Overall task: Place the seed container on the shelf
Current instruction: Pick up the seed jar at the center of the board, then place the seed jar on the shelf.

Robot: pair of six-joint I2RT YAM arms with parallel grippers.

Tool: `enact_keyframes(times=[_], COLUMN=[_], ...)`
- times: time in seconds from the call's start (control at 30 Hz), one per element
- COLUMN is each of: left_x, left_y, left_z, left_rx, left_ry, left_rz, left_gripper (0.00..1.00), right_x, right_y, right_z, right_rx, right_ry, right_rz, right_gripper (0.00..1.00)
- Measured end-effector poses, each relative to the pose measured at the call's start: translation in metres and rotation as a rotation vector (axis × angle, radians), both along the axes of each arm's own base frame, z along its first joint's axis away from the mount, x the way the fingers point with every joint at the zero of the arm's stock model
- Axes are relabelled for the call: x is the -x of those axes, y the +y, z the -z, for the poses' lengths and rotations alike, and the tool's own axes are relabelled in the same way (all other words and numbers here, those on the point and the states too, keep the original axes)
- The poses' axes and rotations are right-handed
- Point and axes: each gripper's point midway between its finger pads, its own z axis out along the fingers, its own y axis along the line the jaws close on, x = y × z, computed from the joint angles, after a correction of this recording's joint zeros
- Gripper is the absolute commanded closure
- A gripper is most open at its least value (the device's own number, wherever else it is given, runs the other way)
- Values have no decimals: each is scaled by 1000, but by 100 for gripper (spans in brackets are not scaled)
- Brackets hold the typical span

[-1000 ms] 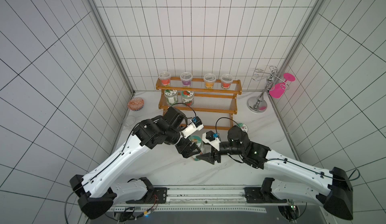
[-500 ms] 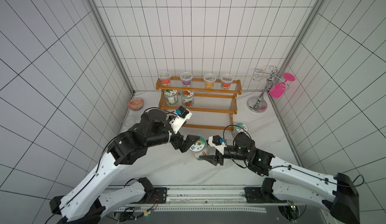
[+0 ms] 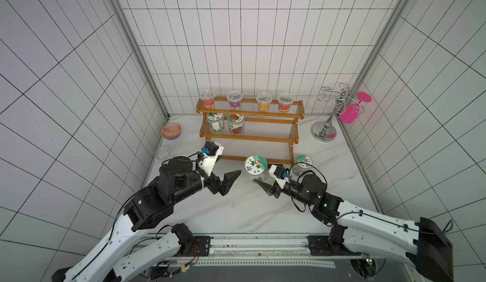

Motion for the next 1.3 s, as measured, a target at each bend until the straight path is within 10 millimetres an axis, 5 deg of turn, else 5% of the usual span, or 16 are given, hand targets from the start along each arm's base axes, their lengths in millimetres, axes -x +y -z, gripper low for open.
enact_keyframes(times=[0.23, 0.4, 0.8, 1.3], left_x=[1, 1, -3, -9], left_y=[5, 5, 6, 13], left_z=[2, 4, 14, 19], left_rx=[53, 73, 71, 44], left_ry=[4, 10, 24, -4], left_rz=[-29, -35, -56, -102], left_gripper=[1, 1, 1, 1], right_x=[-70, -98, -153, -221], right_y=[-8, -9, -7, -12], right_z=[31, 52, 18, 40], right_rx=[13, 18, -108, -111], right_ry=[19, 39, -2, 56], right_rz=[196, 256, 340, 449], right_gripper=[45, 44, 45, 43])
